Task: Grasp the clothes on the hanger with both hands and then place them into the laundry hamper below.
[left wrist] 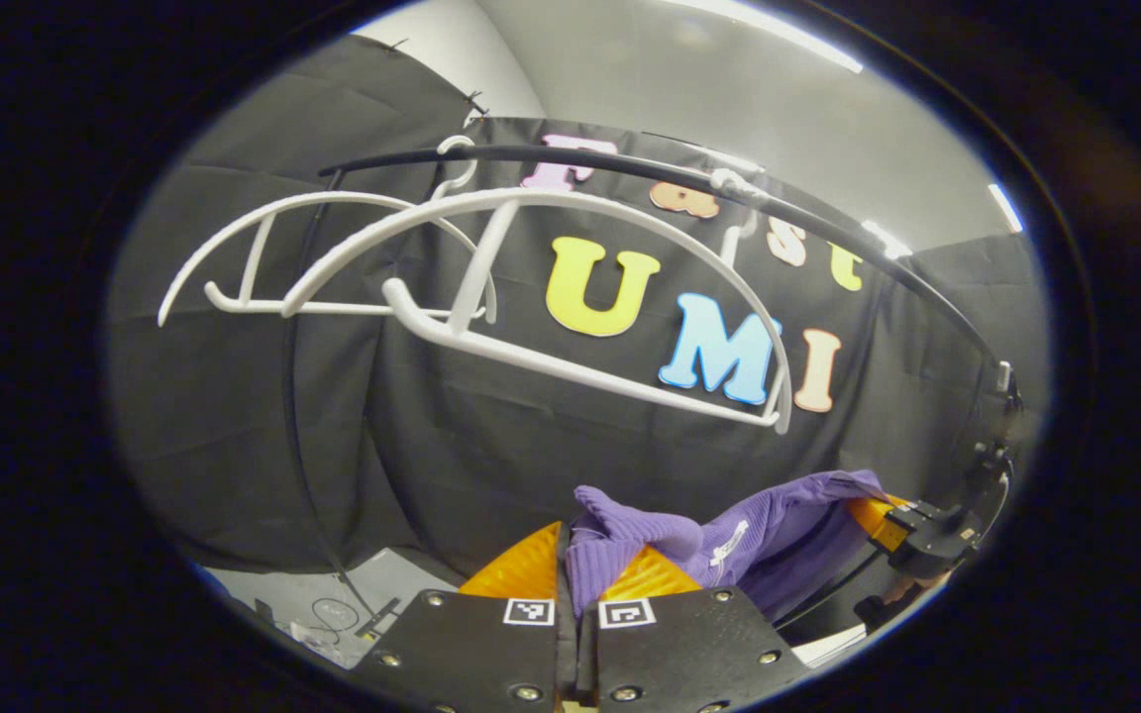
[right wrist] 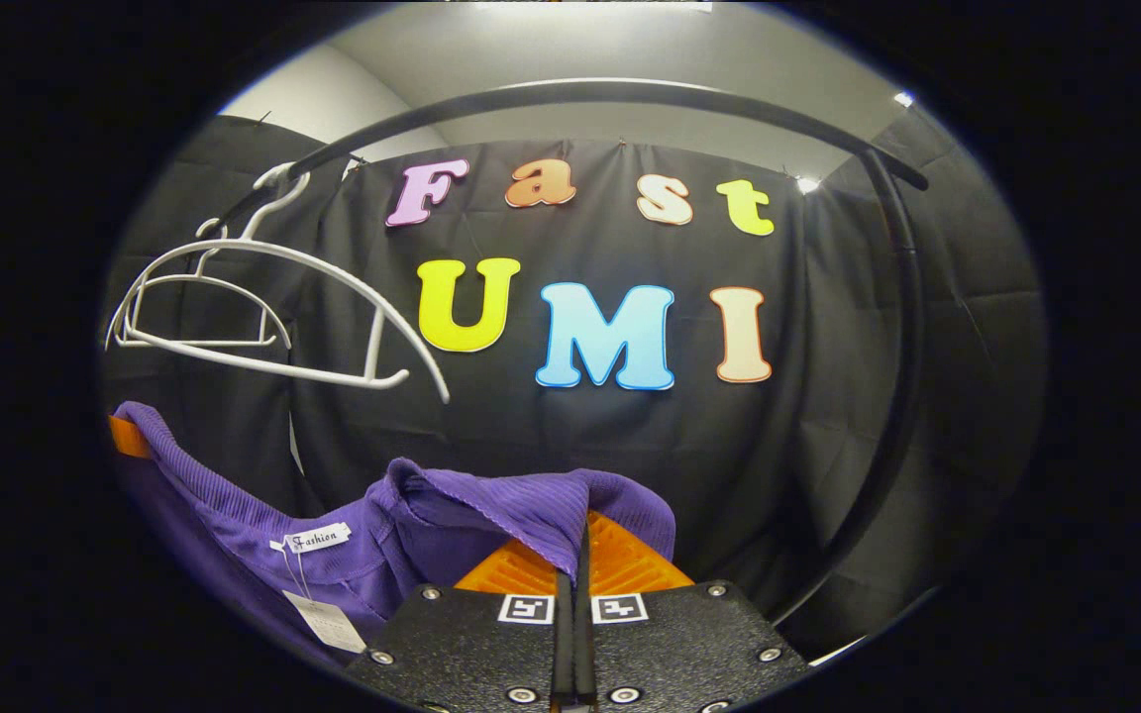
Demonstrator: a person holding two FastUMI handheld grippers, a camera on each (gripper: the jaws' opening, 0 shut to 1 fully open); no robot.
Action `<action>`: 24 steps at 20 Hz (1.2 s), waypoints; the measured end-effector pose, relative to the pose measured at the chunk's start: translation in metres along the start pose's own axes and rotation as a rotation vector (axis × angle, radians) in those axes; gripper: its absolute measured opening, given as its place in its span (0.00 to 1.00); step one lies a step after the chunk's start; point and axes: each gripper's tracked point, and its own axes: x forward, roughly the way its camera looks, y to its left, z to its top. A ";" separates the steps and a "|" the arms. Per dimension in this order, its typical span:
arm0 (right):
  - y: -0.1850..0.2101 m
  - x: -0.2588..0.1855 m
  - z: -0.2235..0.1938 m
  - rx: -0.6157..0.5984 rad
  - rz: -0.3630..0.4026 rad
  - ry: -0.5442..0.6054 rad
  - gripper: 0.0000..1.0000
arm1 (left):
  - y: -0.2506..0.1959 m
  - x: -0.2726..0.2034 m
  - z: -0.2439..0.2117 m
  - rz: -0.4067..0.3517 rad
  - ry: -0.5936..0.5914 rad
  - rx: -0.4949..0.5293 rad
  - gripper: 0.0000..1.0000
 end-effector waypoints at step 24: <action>0.104 -0.242 -0.144 0.224 -0.110 0.331 0.00 | 0.099 -0.133 -0.180 -0.200 0.319 0.080 0.01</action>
